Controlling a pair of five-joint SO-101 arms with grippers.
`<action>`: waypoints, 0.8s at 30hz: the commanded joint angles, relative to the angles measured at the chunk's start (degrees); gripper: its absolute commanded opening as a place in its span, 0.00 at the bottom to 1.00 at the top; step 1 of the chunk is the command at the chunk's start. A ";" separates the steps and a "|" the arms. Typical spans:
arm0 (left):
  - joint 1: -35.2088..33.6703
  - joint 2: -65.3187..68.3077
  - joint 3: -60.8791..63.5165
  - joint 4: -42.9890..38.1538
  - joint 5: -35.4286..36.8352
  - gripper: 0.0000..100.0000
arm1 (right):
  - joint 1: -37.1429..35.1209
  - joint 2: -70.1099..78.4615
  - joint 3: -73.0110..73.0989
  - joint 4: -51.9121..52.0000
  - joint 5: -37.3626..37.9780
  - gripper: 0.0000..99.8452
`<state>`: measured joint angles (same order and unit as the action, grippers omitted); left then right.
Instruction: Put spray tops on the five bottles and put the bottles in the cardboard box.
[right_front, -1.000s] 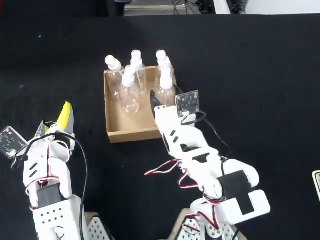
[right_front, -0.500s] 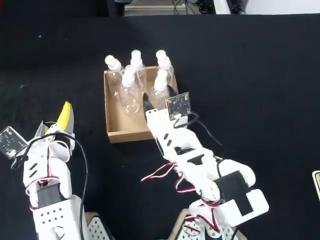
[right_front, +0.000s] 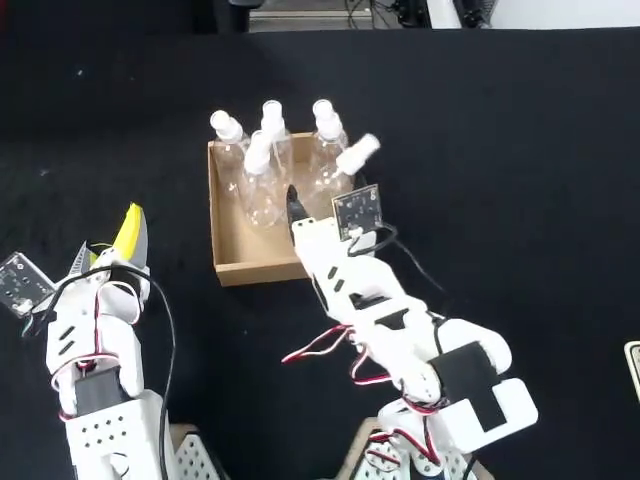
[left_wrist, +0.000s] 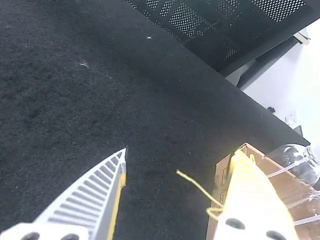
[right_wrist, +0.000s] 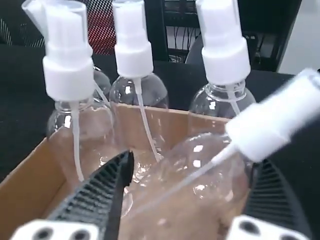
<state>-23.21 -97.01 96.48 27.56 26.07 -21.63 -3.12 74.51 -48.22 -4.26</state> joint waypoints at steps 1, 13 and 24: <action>0.22 -0.70 1.27 -1.49 -0.62 0.31 | -0.35 -0.57 -0.57 -1.41 0.26 0.23; 0.22 -0.70 1.27 -1.49 -0.62 0.31 | 0.35 -0.66 -0.48 -1.93 7.91 0.01; 0.22 -0.70 1.27 -1.49 -0.62 0.31 | 3.69 -9.54 4.79 -1.49 8.00 0.01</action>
<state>-23.21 -97.01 96.48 27.56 26.07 -19.34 -7.25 77.05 -49.45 2.95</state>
